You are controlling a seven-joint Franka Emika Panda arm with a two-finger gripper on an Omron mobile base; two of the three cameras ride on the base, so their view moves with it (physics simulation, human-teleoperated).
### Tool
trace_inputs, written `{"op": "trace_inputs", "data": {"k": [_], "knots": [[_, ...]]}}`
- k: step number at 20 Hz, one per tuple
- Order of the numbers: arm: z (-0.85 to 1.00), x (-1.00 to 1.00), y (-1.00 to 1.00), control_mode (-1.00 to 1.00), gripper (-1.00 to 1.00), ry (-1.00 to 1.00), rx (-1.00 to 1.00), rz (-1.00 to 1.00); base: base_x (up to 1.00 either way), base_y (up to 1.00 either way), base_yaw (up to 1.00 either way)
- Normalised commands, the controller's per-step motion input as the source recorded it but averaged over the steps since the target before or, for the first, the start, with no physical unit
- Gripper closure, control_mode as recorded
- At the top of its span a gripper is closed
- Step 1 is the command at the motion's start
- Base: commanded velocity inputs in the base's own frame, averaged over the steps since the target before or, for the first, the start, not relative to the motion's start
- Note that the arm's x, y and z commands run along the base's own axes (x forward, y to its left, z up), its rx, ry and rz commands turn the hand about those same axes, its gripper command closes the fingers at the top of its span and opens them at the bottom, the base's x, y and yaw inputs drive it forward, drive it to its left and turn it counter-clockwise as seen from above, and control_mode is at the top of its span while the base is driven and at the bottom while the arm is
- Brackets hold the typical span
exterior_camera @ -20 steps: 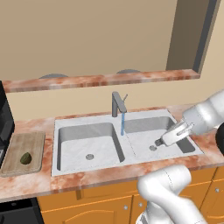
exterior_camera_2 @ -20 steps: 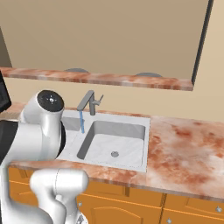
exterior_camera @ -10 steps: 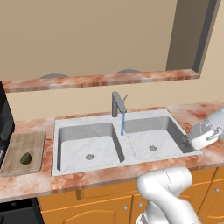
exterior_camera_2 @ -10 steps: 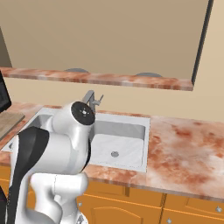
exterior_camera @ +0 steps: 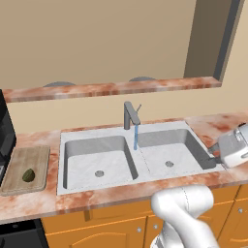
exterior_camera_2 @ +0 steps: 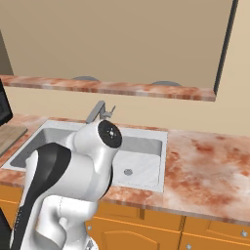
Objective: Pick the kiwi from the sink and place it on the cutting board to airdry. Then turn off the sink faucet.
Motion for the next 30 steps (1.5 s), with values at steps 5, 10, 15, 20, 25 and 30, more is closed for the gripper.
{"op": "trace_inputs", "data": {"k": [5,10,15,20,25,30], "knots": [[-0.01,0.0,-0.09,-1.0,-1.0,-0.12,0.09,0.0,0.0,0.0,0.0],[0.01,0.07,-0.12,-1.0,-1.0,-0.11,0.11,0.03,0.0,0.0,0.0],[0.05,0.17,-0.16,-1.0,-1.0,-0.14,0.06,0.11,0.0,0.0,0.0],[0.01,0.27,-0.15,-1.0,-1.0,-0.09,0.06,0.12,0.0,0.0,0.0],[0.0,0.36,0.0,-1.0,-1.0,-0.04,0.02,0.05,0.0,0.0,0.0],[0.0,0.39,0.0,-1.0,-1.0,0.0,0.0,0.0,0.0,0.0,0.0]]}}
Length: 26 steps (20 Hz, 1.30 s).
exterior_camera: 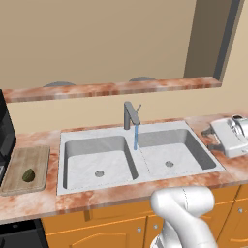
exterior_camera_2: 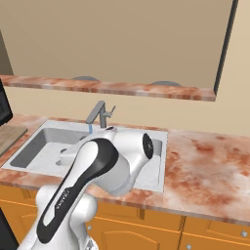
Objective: Pick the kiwi from the sink and place it on the cutting board to airdry. Then turn off the sink faucet.
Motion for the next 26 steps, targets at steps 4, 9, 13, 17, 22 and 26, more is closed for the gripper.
{"op": "trace_inputs", "data": {"k": [4,9,13,17,22,26], "knots": [[-0.03,0.29,0.0,-1.0,-1.0,0.0,0.04,0.0,0.0,0.0,0.0],[0.0,0.28,0.0,-1.0,-1.0,0.0,0.17,0.01,0.0,0.0,0.0],[-0.05,0.19,0.0,-1.0,-1.0,0.0,0.14,0.02,0.0,0.0,0.0],[0.0,0.18,0.0,-1.0,-1.0,-0.02,0.06,0.02,0.0,0.0,0.0],[0.0,0.15,0.02,-1.0,-1.0,-0.04,0.0,0.0,0.0,0.0,0.0],[0.0,0.21,0.0,-1.0,-1.0,-0.01,0.0,0.0,0.0,0.0,0.0]]}}
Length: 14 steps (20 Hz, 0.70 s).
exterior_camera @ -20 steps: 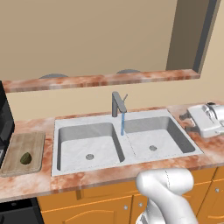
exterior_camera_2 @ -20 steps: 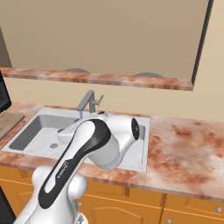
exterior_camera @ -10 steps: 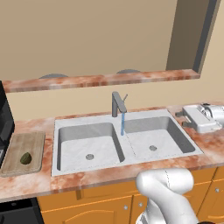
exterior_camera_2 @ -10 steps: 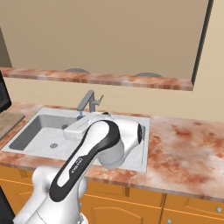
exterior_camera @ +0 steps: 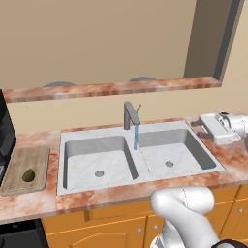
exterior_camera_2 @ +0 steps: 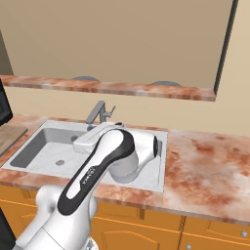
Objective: Pick the kiwi from the sink and place it on the cutting board to airdry. Then turn off the sink faucet.
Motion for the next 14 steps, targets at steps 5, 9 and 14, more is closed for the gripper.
{"op": "trace_inputs", "data": {"k": [5,9,14], "knots": [[-0.03,0.33,0.0,-1.0,-1.0,0.0,0.0,0.01,0.0,0.0,0.0],[0.0,0.38,0.0,-1.0,-1.0,0.0,0.0,0.02,0.0,0.0,0.0],[-0.03,0.41,0.0,-1.0,-1.0,0.0,0.0,0.03,0.0,0.0,0.0]]}}
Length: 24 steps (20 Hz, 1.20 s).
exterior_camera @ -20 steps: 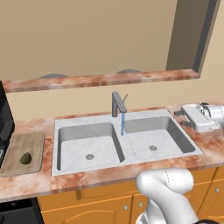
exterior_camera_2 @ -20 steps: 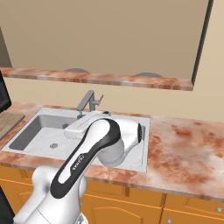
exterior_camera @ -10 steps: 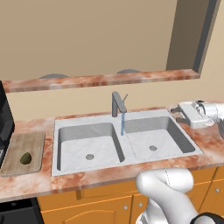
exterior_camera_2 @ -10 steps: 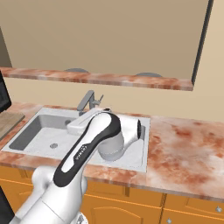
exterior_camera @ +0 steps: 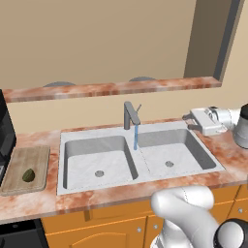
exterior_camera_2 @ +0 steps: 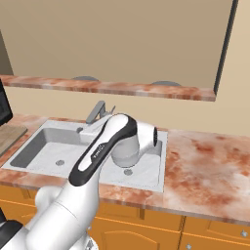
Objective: Pick the kiwi from the sink and place it on the cutting board to airdry. Then turn off the sink faucet.
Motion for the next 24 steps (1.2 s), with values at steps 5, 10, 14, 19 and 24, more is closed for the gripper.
{"op": "trace_inputs", "data": {"k": [5,10,14,19,24], "knots": [[-0.18,0.31,0.0,-1.0,-1.0,0.0,0.0,0.02,0.0,0.0,0.0],[-0.21,0.22,0.0,-1.0,-1.0,0.0,0.0,0.01,0.0,0.0,0.0],[-0.09,0.18,0.0,-1.0,-1.0,-0.02,0.0,0.02,0.0,0.0,0.0],[-0.03,0.09,0.06,-1.0,-1.0,-0.07,0.0,0.02,0.0,0.0,0.0],[-0.14,0.13,0.03,-1.0,-1.0,-0.04,0.02,0.0,0.0,0.0,0.0]]}}
